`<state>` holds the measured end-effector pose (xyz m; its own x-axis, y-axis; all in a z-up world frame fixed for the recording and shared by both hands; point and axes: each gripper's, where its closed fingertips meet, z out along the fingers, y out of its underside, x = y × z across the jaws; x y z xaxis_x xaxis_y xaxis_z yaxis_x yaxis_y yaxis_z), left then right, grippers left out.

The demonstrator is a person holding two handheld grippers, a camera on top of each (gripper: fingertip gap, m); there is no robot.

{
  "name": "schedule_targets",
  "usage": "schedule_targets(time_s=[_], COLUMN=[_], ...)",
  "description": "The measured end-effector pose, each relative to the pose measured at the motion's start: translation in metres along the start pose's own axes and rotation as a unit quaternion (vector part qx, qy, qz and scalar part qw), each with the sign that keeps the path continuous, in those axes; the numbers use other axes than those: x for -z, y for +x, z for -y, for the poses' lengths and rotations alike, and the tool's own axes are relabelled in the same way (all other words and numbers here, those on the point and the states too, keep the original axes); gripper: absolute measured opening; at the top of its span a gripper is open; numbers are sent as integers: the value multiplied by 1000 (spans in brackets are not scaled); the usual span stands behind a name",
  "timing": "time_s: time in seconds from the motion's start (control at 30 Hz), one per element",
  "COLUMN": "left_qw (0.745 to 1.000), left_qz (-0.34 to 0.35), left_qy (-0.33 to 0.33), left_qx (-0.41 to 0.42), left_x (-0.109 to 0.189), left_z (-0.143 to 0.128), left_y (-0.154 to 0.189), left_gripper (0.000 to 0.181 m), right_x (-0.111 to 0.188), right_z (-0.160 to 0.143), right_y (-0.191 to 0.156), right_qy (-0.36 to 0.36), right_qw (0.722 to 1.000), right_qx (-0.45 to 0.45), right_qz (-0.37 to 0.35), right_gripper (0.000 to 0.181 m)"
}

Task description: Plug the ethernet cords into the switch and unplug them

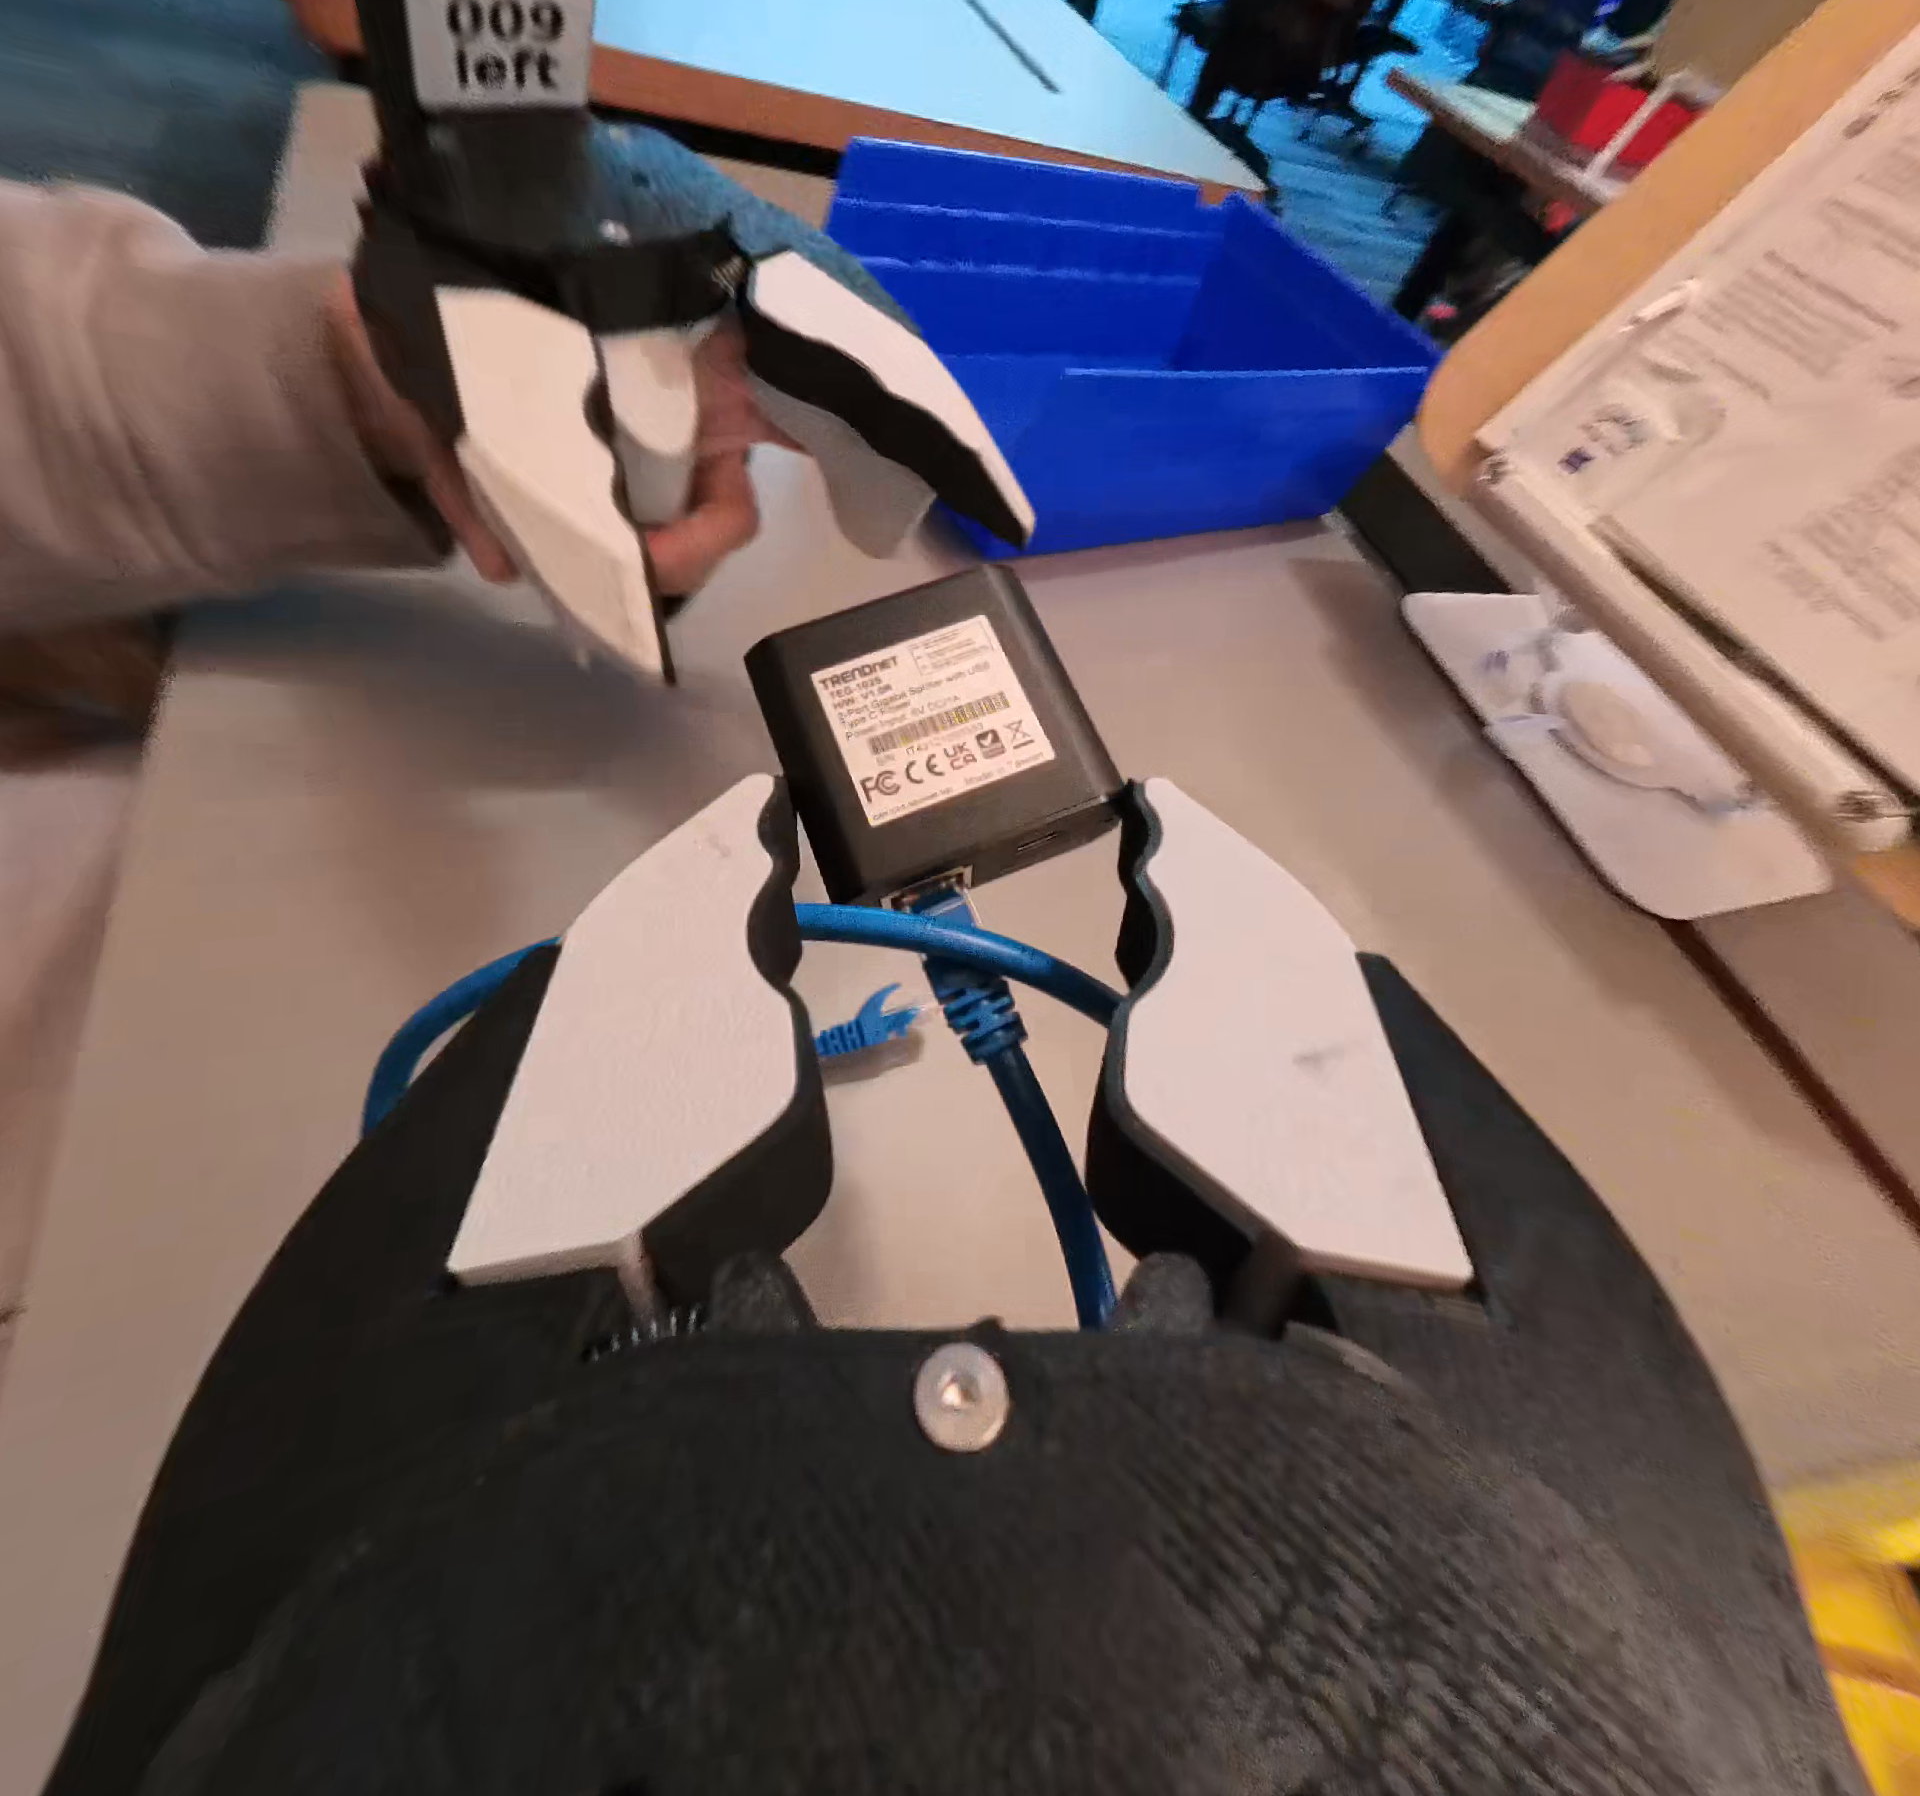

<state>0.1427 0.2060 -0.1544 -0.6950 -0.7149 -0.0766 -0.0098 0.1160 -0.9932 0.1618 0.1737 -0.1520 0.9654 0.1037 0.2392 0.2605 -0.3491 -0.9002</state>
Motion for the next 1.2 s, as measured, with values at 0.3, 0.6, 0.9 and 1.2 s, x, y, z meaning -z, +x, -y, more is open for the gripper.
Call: schedule_targets(time_s=[0.3,0.6,0.9,1.2], left_qw=[997,994,993,993], left_qz=[-59,-87,-87,-98], left_qy=[19,-10,-5,24], left_qx=[-40,-59,-75,-54], left_x=[-7,-5,-11,2], left_z=[-3,-11,-13,-12], left_y=[26,35,36,28], left_gripper=[69,72,62,61], right_x=[-14,-19,-13,10], right_z=[2,4,4,13], right_y=[-26,-36,-38,-43], right_qy=[-28,-25,-33,26], right_qw=[999,998,996,994], right_qx=[15,-11,49,47], right_qz=[33,64,68,100], right_gripper=[60,60,60,53])
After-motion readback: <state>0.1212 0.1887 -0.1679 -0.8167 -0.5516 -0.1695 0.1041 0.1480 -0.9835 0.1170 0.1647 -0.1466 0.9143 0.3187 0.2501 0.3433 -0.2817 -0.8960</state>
